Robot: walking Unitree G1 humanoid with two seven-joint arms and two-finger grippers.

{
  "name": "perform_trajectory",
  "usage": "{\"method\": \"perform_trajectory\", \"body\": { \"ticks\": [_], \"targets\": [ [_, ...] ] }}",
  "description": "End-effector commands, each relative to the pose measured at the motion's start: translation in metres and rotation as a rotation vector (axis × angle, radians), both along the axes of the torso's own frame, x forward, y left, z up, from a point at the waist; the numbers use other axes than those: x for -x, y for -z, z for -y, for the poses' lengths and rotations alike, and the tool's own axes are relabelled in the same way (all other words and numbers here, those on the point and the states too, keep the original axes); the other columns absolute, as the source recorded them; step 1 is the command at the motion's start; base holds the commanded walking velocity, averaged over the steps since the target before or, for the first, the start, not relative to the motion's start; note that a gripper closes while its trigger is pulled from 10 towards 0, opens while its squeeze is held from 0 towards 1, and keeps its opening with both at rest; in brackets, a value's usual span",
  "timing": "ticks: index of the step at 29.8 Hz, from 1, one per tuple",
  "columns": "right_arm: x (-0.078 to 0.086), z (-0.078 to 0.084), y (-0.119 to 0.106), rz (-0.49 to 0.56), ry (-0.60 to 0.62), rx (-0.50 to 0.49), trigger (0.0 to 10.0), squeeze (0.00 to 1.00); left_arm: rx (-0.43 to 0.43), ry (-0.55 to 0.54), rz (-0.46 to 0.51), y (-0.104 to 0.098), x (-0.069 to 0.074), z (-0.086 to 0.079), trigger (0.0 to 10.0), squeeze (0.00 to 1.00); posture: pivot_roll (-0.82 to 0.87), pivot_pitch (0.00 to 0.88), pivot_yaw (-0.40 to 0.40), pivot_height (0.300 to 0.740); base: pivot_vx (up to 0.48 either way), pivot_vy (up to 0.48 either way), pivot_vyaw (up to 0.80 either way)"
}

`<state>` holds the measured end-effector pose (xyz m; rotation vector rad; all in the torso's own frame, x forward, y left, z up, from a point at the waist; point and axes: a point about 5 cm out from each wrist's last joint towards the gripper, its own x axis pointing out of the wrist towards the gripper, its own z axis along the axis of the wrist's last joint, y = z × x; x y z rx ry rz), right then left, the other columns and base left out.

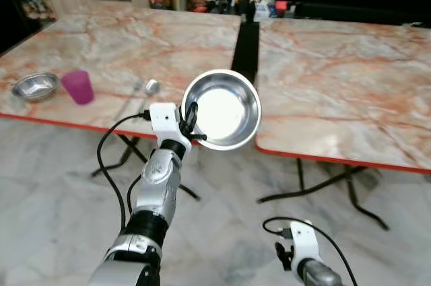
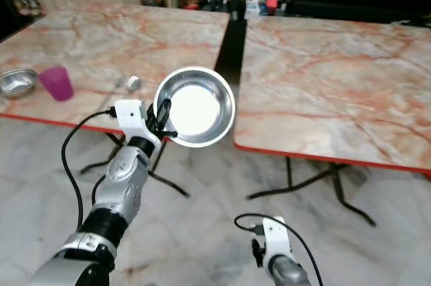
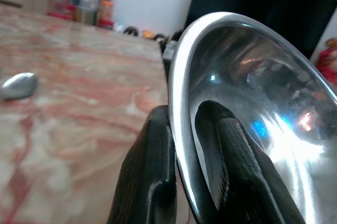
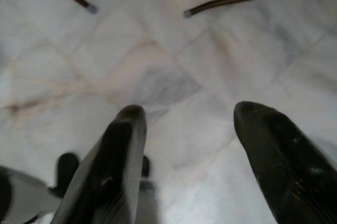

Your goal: Setting the table

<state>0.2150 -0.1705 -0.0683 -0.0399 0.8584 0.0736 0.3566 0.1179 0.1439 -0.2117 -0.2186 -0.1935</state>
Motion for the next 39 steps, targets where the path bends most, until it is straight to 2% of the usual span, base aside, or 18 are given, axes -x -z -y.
{"method": "perform_trajectory", "body": {
  "ticks": [1,18,36,39],
  "targets": [
    [0.0011,0.0021,0.0005,-0.003,0.002,0.000,10.0,0.00,0.008,0.016,0.031,-0.0086,-0.0017,0.0069,10.0,0.00,0.06,0.032,-0.022,0.715,0.240,-0.412,0.00],
    [0.0014,-0.0001,0.0007,-0.004,-0.017,0.000,10.0,0.00,0.008,0.022,0.030,-0.0076,-0.0008,0.0080,10.0,0.00,0.07,0.016,-0.027,0.715,0.056,-0.414,0.00],
    [0.0000,-0.0007,-0.0001,0.000,-0.017,-0.004,10.0,0.00,0.012,0.000,0.029,-0.0079,-0.0008,0.0028,10.0,0.00,0.07,0.039,-0.034,0.715,0.246,-0.409,0.00],
    [-0.0006,-0.0010,-0.0004,0.001,-0.018,-0.005,10.0,0.00,0.018,-0.020,0.015,-0.0070,-0.0019,0.0005,10.0,0.00,0.07,0.041,-0.035,0.715,0.169,-0.117,0.00]
  ]
}}
